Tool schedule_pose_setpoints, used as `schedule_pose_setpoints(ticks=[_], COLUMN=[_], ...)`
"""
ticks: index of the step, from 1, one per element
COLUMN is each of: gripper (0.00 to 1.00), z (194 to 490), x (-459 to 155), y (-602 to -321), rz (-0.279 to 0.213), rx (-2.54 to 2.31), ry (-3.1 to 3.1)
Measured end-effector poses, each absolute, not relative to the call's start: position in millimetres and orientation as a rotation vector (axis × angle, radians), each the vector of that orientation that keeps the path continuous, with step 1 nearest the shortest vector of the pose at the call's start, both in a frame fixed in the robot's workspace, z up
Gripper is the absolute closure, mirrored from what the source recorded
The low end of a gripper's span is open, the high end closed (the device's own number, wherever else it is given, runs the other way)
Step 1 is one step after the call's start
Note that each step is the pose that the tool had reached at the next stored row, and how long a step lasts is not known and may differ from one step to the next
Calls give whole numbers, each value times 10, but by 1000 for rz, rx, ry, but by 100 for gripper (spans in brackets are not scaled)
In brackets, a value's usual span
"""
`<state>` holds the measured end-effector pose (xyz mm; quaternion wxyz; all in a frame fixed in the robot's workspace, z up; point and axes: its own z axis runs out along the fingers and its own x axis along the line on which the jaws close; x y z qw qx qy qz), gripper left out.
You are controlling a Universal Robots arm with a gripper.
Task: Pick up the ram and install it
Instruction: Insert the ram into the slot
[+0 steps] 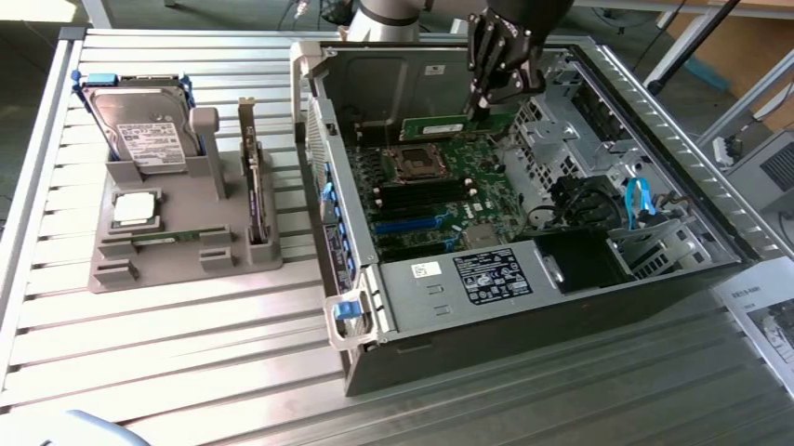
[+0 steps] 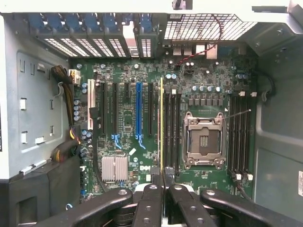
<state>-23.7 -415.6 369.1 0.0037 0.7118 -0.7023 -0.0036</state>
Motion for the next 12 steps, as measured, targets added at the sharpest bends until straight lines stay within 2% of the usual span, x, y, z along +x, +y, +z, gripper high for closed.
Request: schedule_pose_setpoints(ticks=[12], gripper=[88], z=[3534], x=[-237], y=[-4155], rz=[-11], rx=[2231], ry=[-2201])
